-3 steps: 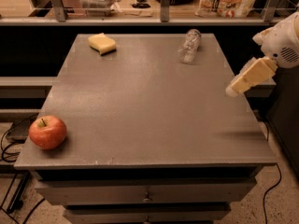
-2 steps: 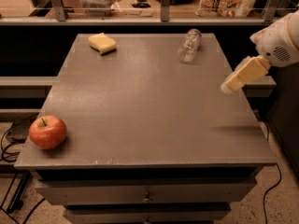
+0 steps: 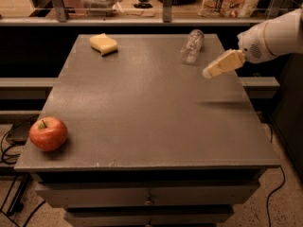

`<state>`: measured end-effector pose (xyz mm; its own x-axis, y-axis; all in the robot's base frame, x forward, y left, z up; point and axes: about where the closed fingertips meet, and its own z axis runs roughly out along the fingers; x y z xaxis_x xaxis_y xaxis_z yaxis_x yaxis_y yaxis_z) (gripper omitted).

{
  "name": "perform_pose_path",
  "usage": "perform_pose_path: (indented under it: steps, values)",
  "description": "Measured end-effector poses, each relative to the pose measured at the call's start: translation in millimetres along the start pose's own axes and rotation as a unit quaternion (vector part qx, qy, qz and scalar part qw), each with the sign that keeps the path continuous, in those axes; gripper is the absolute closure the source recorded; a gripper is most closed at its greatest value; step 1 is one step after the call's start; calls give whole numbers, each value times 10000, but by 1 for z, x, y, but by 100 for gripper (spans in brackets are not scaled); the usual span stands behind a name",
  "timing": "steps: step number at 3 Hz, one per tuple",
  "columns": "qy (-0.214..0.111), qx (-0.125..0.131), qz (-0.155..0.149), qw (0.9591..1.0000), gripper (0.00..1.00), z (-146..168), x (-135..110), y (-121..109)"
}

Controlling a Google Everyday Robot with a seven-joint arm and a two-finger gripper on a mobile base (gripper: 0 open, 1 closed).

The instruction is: Move water bottle near apple

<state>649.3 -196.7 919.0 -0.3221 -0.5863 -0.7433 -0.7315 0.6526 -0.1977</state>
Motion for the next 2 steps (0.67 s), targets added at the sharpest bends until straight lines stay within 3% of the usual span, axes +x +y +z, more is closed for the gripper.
perform_pose_path:
  steps: [1, 2]
  values:
    - [-352, 115, 178, 9992, 0, 42, -17, -26]
    - [-352, 115, 178, 9992, 0, 42, -17, -26]
